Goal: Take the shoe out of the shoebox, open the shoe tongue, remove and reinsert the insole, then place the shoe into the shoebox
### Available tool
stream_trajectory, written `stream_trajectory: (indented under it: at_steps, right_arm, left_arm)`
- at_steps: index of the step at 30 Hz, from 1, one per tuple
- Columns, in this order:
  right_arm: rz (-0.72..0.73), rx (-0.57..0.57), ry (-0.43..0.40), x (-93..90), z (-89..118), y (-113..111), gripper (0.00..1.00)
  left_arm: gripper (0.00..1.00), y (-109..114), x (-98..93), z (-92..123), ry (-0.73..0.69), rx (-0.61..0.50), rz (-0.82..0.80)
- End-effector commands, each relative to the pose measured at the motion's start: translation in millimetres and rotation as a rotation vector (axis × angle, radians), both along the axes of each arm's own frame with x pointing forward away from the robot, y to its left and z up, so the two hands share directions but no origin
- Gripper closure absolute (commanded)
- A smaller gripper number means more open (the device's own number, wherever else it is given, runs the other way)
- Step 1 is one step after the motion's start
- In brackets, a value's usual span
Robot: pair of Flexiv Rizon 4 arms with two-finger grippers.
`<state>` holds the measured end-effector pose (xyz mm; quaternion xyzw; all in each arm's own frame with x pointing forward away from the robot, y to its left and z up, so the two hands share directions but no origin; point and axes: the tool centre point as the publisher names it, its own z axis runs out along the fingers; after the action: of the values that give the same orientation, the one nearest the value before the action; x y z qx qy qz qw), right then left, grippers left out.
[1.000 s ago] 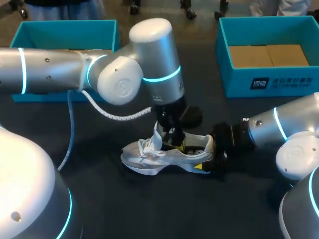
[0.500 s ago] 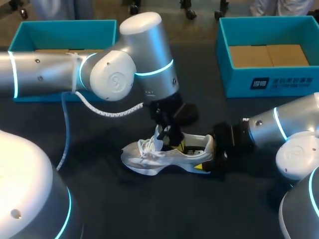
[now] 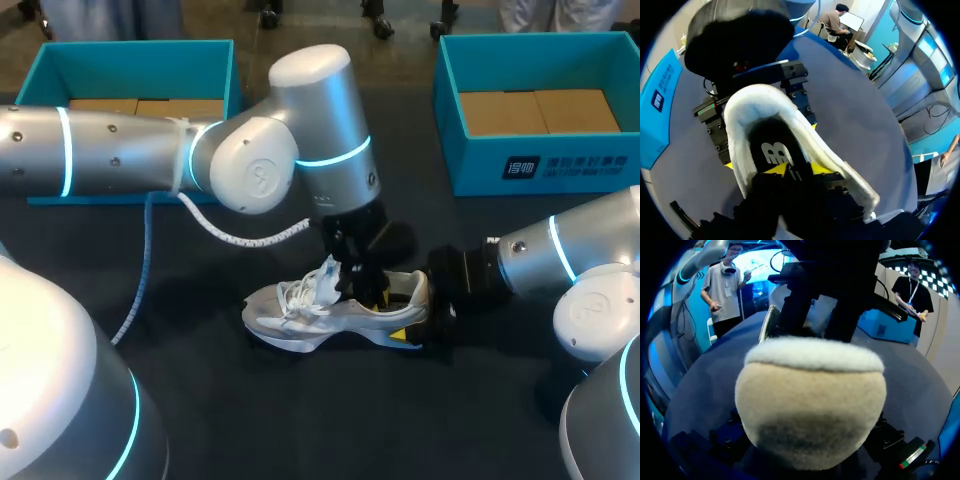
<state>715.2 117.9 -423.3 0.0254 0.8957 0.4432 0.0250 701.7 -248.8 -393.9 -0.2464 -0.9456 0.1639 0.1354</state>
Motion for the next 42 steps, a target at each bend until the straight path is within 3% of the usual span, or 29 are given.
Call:
stream_trajectory:
  at_steps: [1, 5, 11, 23, 29, 34, 36, 42]
  right_arm:
    - [-0.001, -0.004, -0.001, -0.8, -1.4, 0.8, 1.0]
    - [-0.001, -0.004, -0.001, -0.8, -1.4, 0.8, 1.0]
    - [-0.001, -0.004, -0.001, -0.8, -1.4, 0.8, 1.0]
    - [-0.001, -0.004, -0.001, -0.8, -1.4, 0.8, 1.0]
    - [-0.001, -0.004, -0.001, -0.8, -1.4, 0.8, 1.0]
    - [-0.001, -0.004, -0.001, -0.8, -1.4, 0.8, 1.0]
    - [-0.001, -0.004, -0.001, -0.8, -1.4, 0.8, 1.0]
    - [-0.001, -0.004, -0.001, -0.8, -1.4, 0.8, 1.0]
  left_arm:
    - [0.65, 1.4, 0.0, -3.0, -0.003, -0.006, -0.005]
    - [0.65, 5.9, -1.6, 1.2, -0.012, -0.015, 0.001]
    - [0.56, 8.2, -7.0, 7.0, -0.014, -0.028, -0.02]
    - [0.56, -4.3, -9.2, -19.8, -0.034, 0.016, -0.036]
    - [0.56, -9.2, -5.4, -34.5, -0.156, 0.034, -0.007]
    - [0.75, -12.1, 2.7, -47.8, -0.215, 0.058, 0.019]
    - [1.0, -11.4, 5.9, -50.7, -0.222, 0.061, 0.033]
    - [1.0, -6.0, 13.0, -52.0, -0.24, 0.078, 0.046]
